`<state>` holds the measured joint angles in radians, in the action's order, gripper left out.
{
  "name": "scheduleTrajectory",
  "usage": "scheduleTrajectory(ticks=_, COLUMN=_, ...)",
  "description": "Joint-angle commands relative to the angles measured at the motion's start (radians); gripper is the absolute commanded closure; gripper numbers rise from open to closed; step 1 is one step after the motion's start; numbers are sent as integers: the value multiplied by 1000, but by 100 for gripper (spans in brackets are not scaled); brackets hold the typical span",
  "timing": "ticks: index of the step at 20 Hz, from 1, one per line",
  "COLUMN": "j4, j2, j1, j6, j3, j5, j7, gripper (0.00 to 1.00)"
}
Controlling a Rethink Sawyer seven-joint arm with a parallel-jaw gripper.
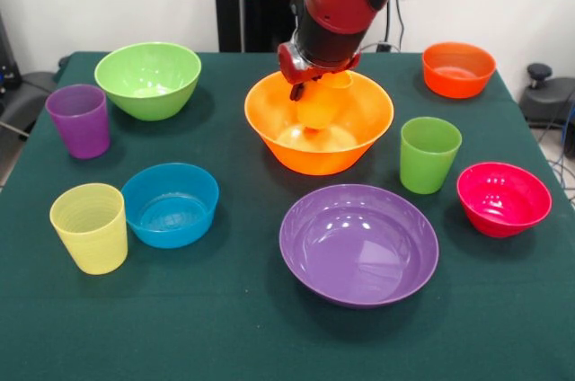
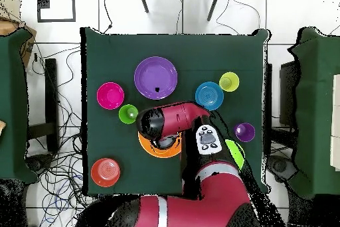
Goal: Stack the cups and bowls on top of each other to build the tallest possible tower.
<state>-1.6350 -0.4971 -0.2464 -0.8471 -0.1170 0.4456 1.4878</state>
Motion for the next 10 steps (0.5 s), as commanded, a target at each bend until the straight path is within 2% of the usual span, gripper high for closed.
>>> scheduleTrajectory(ticks=1, j4=67, j2=45, j1=-14, j6=63, j3=-24, j5=-53, j7=163, gripper=100)
scheduleTrajectory(ticks=10, j4=170, j2=120, j1=13, j6=64, j3=-8, j5=-79, j7=195, gripper=100)
